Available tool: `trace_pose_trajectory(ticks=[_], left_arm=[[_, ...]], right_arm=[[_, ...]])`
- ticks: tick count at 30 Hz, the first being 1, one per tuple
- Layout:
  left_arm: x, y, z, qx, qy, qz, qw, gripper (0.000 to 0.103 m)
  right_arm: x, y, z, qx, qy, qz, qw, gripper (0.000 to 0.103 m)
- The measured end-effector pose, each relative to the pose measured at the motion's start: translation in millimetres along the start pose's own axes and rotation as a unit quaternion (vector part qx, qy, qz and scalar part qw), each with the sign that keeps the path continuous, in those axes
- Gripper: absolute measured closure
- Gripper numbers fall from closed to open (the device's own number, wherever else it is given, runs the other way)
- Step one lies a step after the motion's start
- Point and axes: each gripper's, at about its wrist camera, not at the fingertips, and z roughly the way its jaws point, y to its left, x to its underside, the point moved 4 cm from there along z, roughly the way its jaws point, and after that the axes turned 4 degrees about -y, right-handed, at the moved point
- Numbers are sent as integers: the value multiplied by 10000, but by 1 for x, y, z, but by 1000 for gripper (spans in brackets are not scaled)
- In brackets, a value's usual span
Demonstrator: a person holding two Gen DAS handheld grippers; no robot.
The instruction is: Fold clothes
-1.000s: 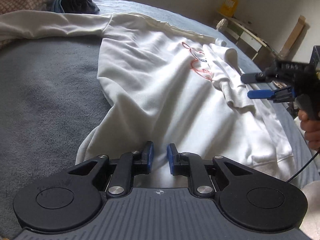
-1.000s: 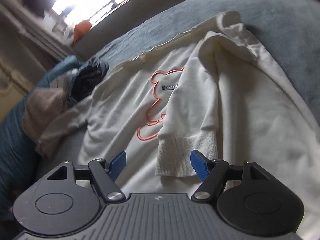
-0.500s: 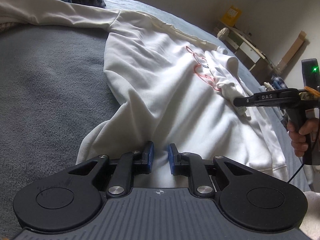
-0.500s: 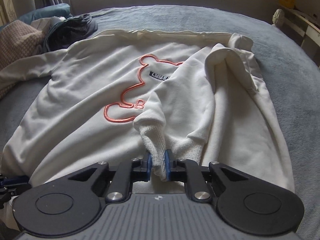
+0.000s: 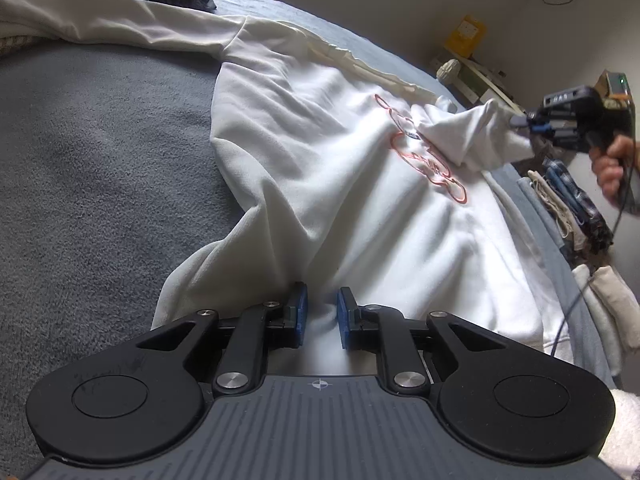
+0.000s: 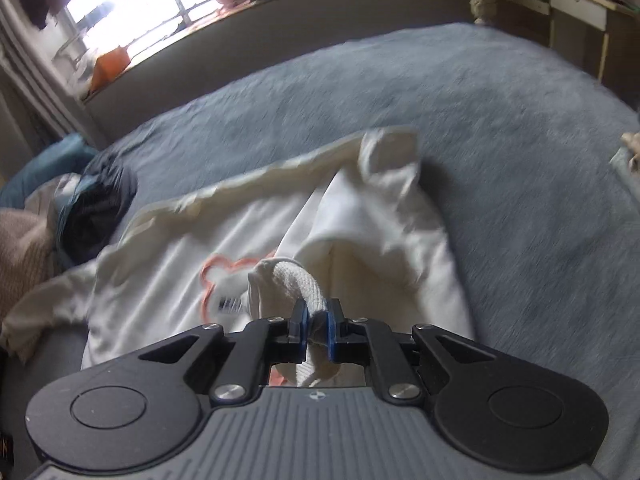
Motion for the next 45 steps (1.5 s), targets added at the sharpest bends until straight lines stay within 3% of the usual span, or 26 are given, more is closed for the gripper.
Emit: trace_pose_trajectory(ticks=[2, 4, 5, 6, 7, 8, 9, 13, 17, 22, 25, 29, 33, 37, 45], left_arm=[[0, 0, 0, -5, 11, -8, 10000, 87], [-1, 0, 1, -20, 31, -4, 10000, 87], [-1, 0, 1, -21, 41, -6, 10000, 87], [-1, 0, 1, -20, 50, -10, 10000, 87], [-2, 1, 2, -18, 59, -15, 10000, 87], [-1, 1, 2, -11, 67, -20, 10000, 87], [-1, 1, 2, -3, 74, -23, 10000, 87], [-3, 2, 3, 5, 130, -9, 9999, 86], [-5, 1, 4, -13, 160, -17, 9999, 86], [-6, 1, 4, -59, 180, -116, 9998, 86], [-7, 0, 4, -70, 217, -156, 9996, 86], [-10, 1, 4, -80, 280, -301, 9991, 86], [-12, 4, 1, -69, 311, -519, 9981, 86], [-12, 10, -17, -53, 277, -609, 9977, 79], [-7, 48, -65, -108, 169, -1050, 9943, 75]], right_arm=[[-60, -24, -13, 153, -708, 385, 9966, 94], [-114, -51, -37, 340, -1685, 786, 9820, 91], [-131, -65, -46, 633, -1967, 927, 9740, 88], [-141, -81, -52, 977, -2092, 1122, 9665, 67], [-143, -97, -55, 1243, -2122, 1350, 9598, 40], [-140, -111, -58, 1373, -2111, 1540, 9554, 31], [-131, -124, -58, 1391, -2052, 1644, 9548, 22], [-72, -160, -54, 1257, -1593, 1819, 9621, 22], [10, -178, -50, 802, -835, 2048, 9719, 22], [104, -163, -50, 466, 233, 1981, 9788, 22], [143, -146, -57, 211, 623, 1925, 9791, 22], [177, -131, -66, 38, 991, 1912, 9765, 23], [201, -122, -71, -57, 1355, 1841, 9735, 31], [222, -121, -78, -157, 1574, 1900, 9690, 32], [253, -126, -91, -661, 2377, 2300, 9414, 33]])
